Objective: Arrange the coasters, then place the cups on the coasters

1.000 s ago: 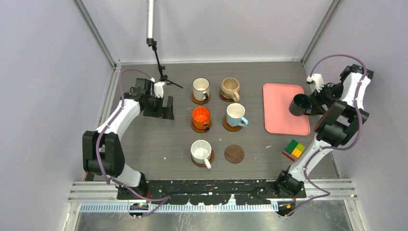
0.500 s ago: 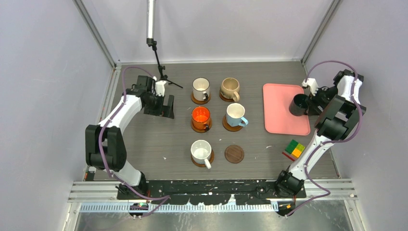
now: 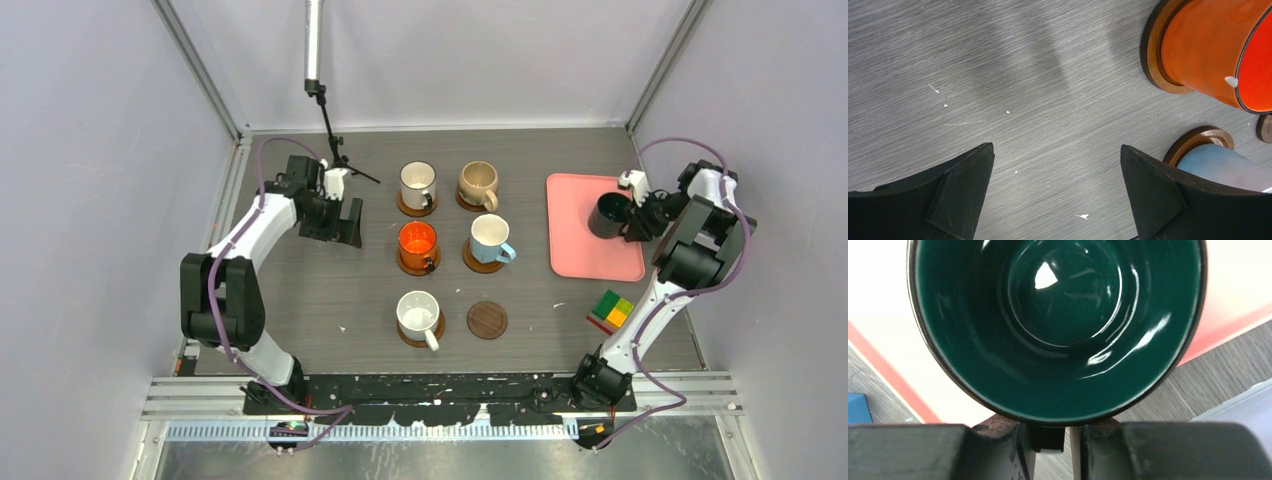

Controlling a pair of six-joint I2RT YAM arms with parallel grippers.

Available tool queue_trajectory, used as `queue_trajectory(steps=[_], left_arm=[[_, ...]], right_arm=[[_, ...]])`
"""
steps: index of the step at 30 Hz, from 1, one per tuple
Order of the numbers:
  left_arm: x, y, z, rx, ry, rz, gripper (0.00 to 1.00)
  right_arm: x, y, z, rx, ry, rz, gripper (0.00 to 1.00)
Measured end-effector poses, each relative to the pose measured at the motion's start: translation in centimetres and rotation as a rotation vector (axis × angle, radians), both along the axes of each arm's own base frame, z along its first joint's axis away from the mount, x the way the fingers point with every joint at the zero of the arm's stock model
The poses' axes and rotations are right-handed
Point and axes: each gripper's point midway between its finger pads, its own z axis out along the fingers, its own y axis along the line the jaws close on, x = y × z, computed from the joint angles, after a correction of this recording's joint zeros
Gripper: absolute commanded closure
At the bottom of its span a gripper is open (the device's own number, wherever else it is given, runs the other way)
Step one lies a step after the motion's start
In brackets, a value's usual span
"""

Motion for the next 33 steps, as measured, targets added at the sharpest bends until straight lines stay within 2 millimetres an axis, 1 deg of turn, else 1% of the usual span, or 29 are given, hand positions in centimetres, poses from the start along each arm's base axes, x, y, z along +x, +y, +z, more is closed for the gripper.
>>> queue_trajectory(steps=[1,4,9,13,16,21,26,29,30,31,32,33], left_arm=[[0.1,0.0,0.0,0.000,0.000,0.000,0.00],[0.3,0.0,0.0,0.000,0.000,0.000,0.00],[0.5,0.0,0.3,0.003,-0.004,-0.006,0.00],[0.4,0.0,0.3,0.007,-0.003,-0.015,0.00],[0.4,0.0,0.3,0.006,-0.003,-0.016,0.00],[0.3,0.0,0.1,0.006,-0.002,-0.015,0.00],[-0.4,0.0,-0.4,0.001,0.013,-0.012,0.00],[-0.7,-0.1,-0.4,-0.010,0.012,0.002,0.00],[-0.7,-0.1,-0.4,-0.013,0.009,0.004,0.00],[-0.8,-0.2,-0.3,-0.017,0.004,0.006,0.00],[-0.8,-0.2,-0.3,-0.019,-0.001,0.006,0.00],[-0.8,-0.3,-0.2,-0.024,-0.006,0.010,0.00]], right_arm=[[0.0,0.2,-0.3,0.010,-0.001,-0.010,0.76],[0.4,0.3,0.1,0.014,-0.038,-0.037,0.85],[0.1,0.8,0.1,0.030,-0.037,-0.071,0.98],[-0.4,1.3,0.3,0.041,-0.029,-0.102,1.00],[-0.9,1.7,0.9,0.050,-0.019,-0.138,0.99],[-0.7,2.1,3.6,0.056,-0.069,-0.260,1.00],[-0.9,3.0,8.1,0.012,-0.169,-0.436,1.00],[-1.1,4.9,11.2,-0.007,-0.228,-0.498,1.00],[-1.3,6.0,12.3,-0.003,-0.244,-0.508,1.00],[-1.6,7.5,13.6,0.008,-0.262,-0.514,1.00],[-1.9,8.3,14.4,0.015,-0.272,-0.516,1.00],[-2.2,9.6,15.4,0.029,-0.286,-0.514,1.00]])
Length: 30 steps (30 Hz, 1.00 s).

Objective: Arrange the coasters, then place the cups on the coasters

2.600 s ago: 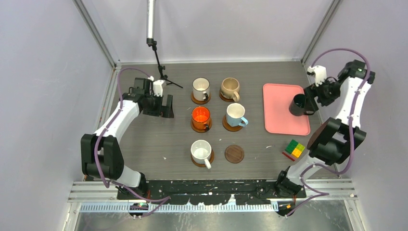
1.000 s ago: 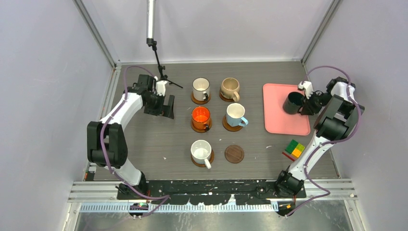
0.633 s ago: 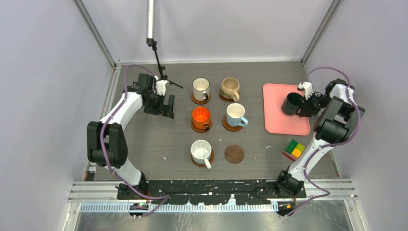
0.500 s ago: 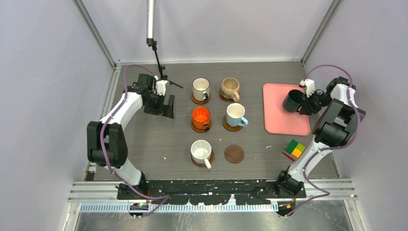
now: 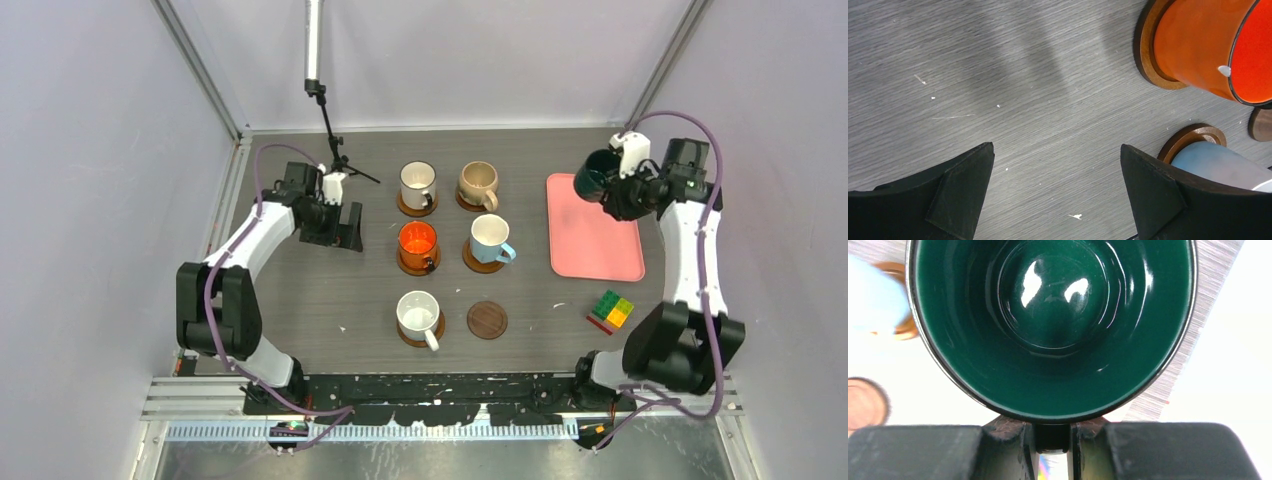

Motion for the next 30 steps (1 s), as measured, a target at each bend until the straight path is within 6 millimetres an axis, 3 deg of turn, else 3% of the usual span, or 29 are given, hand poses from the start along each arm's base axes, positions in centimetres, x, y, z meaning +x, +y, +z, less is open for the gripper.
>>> queue_trajectory(steps=[3,9,13,23,30], left_arm=[[-0.3,-0.1,0.1,-0.013,-0.010,0.015,0.00],[-1.0,-0.3,0.1,-0.033,-0.024,0.031,0.00],[-1.7,-0.3,0.1,-0.041,-0.028,0.034,0.00],[-2.1,-0.3,0.3,-0.055,-0.041,0.051,0.00],[-2.8,-0.2,0.6,-0.057,-0.055,0.051,0.00]], right_arm=[[-1.9,3.7,2.3,0.040,-0.035,0.011,1.00],[-7.9,11.4,6.2,0.144,-0.067,0.072,1.00],[-10.6,15.0,6.6,0.182,-0.049,0.113,1.00],[-16.3,21.0,-0.9,0.078,0.172,0.265,1.00],[-19.7,22.5,-5.5,-0.027,0.248,0.445,1.00]])
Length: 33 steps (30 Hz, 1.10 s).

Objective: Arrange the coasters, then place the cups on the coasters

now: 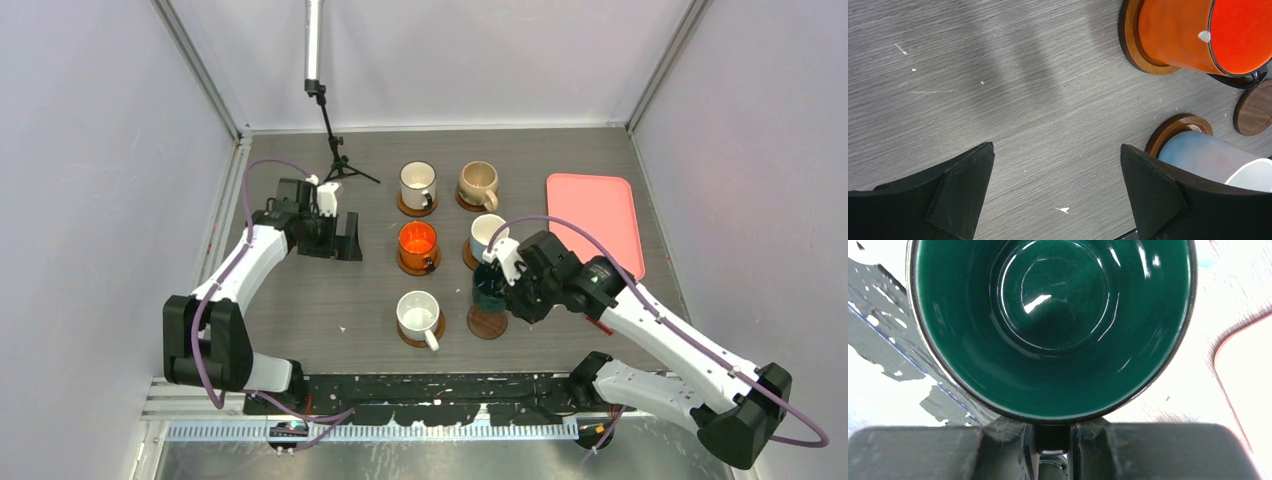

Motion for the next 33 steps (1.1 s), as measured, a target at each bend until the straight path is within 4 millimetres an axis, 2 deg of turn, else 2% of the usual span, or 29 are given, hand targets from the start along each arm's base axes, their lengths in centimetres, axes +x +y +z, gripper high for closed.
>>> queue_trajectory(steps=[9,19,33], left_arm=[[-0.2,0.0,-0.1,0.000,0.000,0.000,0.00],[-0.2,0.0,-0.1,0.000,0.001,0.001,0.00],[-0.1,0.0,-0.7,0.004,0.023,0.000,0.00]], right_arm=[[-1.3,-0.2,-3.4,-0.068,0.003,0.203,1.00],[-1.3,-0.6,-6.7,-0.102,-0.012,0.283,1.00],[-0.8,-0.3,-8.2,-0.109,-0.035,0.315,1.00]])
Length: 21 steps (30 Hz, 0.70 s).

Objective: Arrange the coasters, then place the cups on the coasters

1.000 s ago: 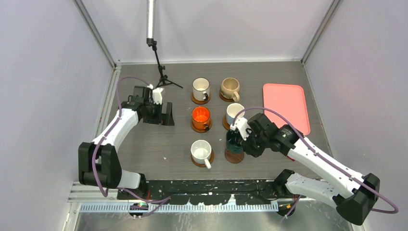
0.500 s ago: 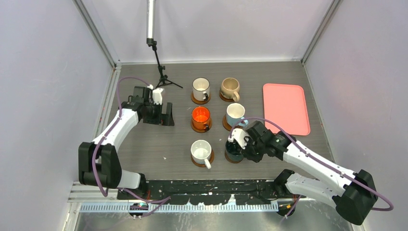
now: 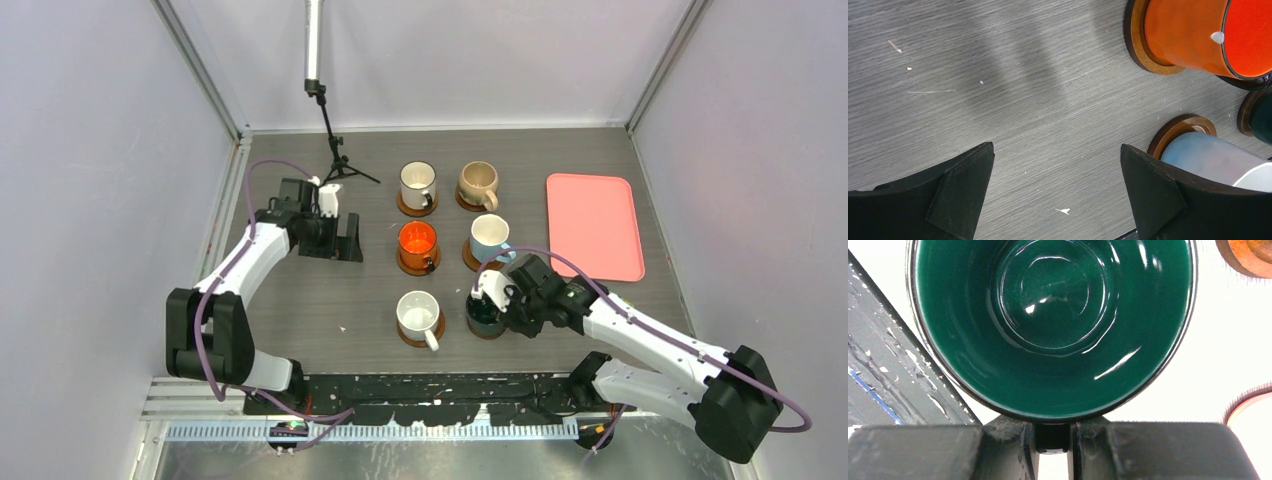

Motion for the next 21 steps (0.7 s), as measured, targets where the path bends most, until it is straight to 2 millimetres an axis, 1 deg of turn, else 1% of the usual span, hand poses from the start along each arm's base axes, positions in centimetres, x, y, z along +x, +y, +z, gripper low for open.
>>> queue_trajectory(steps=[9,10,14,16,21], left_arm=[[0.20,0.00,-0.32,0.004,0.008,-0.004,0.00],[0.21,0.00,-0.35,0.004,0.009,-0.004,0.00],[0.25,0.00,-0.47,0.005,0.010,-0.006,0.00],[0.27,0.00,-0.49,0.005,0.010,-0.006,0.00],[0.46,-0.02,-0.57,0.006,0.012,-0.007,0.00]], right_arm=[[0.18,-0.09,-0.23,-0.011,-0.007,0.008,1.00],[0.18,-0.10,-0.24,-0.012,-0.007,0.008,0.98],[0.20,-0.15,-0.24,-0.014,-0.008,0.007,0.83],[0.17,-0.20,-0.27,-0.016,-0.007,0.006,0.73],[0.10,-0.40,-0.34,-0.026,-0.004,0.008,0.52]])
